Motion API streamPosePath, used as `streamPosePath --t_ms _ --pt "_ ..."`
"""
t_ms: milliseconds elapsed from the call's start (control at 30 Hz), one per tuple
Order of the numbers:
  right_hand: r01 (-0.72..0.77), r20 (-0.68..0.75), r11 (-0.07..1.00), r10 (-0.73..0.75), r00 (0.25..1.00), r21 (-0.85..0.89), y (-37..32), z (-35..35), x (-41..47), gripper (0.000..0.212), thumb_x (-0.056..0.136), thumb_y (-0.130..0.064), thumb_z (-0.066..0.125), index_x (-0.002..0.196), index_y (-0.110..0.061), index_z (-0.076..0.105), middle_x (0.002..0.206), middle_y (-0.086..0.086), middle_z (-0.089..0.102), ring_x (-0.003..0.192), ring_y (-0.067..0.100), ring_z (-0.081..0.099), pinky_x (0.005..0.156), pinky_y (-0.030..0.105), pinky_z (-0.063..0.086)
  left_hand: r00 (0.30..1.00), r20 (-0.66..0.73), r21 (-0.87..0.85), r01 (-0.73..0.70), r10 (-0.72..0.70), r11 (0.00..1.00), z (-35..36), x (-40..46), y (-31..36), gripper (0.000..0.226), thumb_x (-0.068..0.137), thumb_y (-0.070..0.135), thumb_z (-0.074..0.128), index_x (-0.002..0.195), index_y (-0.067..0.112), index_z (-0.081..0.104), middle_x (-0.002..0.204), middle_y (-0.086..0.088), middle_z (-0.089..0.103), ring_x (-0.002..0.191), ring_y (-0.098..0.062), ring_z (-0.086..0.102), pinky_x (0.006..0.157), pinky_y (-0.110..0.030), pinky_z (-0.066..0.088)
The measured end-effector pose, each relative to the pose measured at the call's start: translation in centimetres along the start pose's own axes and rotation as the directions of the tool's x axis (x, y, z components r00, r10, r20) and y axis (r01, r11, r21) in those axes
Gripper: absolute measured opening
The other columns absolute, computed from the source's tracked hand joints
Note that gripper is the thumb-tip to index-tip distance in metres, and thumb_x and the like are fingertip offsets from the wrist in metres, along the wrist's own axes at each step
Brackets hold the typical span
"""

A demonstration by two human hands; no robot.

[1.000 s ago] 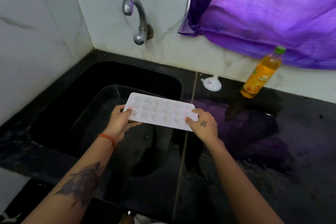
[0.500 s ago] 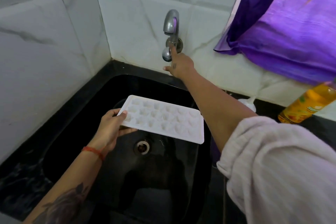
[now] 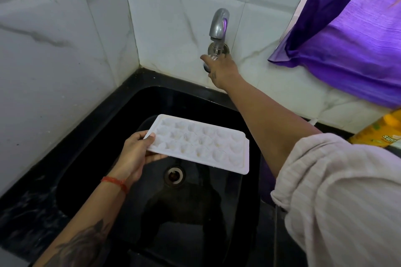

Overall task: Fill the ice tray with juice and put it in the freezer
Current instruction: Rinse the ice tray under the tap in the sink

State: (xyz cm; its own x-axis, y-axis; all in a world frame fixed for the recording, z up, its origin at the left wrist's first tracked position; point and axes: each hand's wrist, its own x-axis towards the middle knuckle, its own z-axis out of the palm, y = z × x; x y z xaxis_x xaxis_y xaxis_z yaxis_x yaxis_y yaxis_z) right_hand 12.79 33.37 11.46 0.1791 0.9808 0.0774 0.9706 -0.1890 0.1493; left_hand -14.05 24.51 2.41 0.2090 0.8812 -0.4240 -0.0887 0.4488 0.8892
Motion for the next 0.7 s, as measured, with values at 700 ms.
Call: streamPosePath --t_ms 700 --pt "-0.002 -0.078 0.254 0.304 0.950 0.967 0.1 5.8 -21.1 0.028 0.082 0.000 0.066 0.108 -0.009 0.071 0.114 0.002 0.068 0.105 0.010 0.063 0.087 0.019 0.052 0.967 0.129 -0.387 0.252 -0.219 0.887 0.2 1.0 2.2 0.053 0.093 0.052 0.039 0.118 0.006 0.048 0.122 -0.023 0.052 0.113 -0.037 0.053 0.092 -0.048 0.046"
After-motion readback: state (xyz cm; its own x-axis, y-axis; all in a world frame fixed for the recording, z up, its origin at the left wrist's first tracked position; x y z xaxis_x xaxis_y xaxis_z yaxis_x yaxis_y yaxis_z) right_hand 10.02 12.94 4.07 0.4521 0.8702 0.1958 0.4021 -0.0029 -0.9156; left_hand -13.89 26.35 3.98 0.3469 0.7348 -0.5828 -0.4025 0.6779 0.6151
